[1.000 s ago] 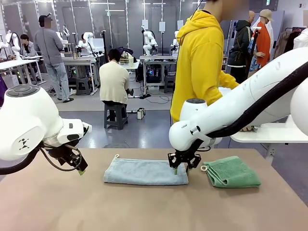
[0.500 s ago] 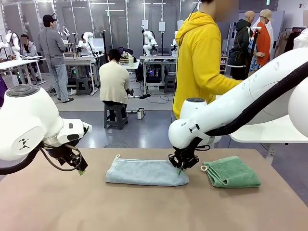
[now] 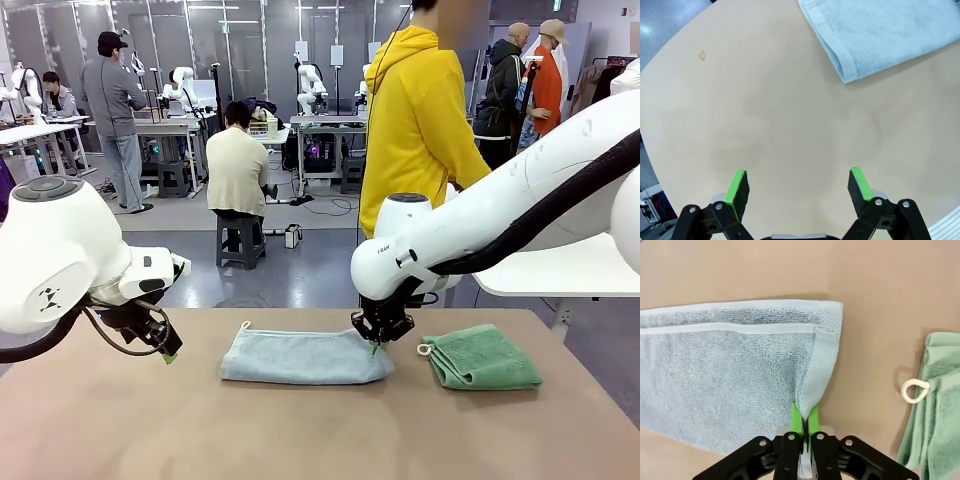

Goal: Fold the towels and place them in the basket.
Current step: When a person lays out a Towel with hook on the table, fold it in half twice.

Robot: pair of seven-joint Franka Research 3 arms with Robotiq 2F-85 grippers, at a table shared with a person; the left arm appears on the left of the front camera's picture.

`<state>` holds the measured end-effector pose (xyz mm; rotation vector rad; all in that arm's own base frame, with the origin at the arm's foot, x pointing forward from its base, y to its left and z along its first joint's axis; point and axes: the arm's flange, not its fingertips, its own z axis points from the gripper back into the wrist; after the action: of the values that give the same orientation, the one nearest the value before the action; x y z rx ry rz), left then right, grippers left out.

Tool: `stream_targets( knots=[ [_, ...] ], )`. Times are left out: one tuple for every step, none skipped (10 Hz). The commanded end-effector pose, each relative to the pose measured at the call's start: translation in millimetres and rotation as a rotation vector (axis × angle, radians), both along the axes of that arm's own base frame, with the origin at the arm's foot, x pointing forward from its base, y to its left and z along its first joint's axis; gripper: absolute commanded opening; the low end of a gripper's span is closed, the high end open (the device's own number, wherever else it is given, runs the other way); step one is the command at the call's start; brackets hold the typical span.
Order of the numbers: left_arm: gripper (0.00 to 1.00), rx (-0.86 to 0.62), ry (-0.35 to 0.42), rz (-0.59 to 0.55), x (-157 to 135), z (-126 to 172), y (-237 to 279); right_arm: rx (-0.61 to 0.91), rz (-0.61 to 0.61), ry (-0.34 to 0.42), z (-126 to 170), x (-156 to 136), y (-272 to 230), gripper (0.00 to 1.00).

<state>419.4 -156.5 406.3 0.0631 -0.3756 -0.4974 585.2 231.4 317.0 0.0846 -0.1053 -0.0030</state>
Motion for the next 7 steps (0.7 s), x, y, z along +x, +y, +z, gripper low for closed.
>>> stream_targets(
  knots=[
    [1.00,0.004,0.007,0.016,3.2,1.7,-3.2,-0.081,0.003,-0.003,18.9,-5.1,-6.2,0.00],
    [1.00,0.004,0.007,0.016,3.2,1.7,-3.2,-0.126,0.004,-0.025,30.3,-5.3,-12.6,0.00],
    [1.00,0.004,0.007,0.016,3.2,1.7,-3.2,-0.145,0.005,-0.047,43.8,-5.9,-18.3,0.00],
    [1.00,0.004,0.007,0.016,3.2,1.7,-3.2,-0.146,0.008,-0.071,57.2,-7.6,-21.1,0.00],
    [1.00,0.004,0.007,0.016,3.2,1.7,-3.2,-0.133,0.020,-0.092,70.1,-10.7,-18.5,0.00],
    [1.00,0.004,0.007,0.016,3.2,1.7,-3.2,-0.121,0.045,-0.097,77.7,-13.0,-11.6,0.00],
    [1.00,0.004,0.007,0.016,3.2,1.7,-3.2,-0.121,0.074,-0.103,82.3,-15.2,-1.9,0.00]
  ],
)
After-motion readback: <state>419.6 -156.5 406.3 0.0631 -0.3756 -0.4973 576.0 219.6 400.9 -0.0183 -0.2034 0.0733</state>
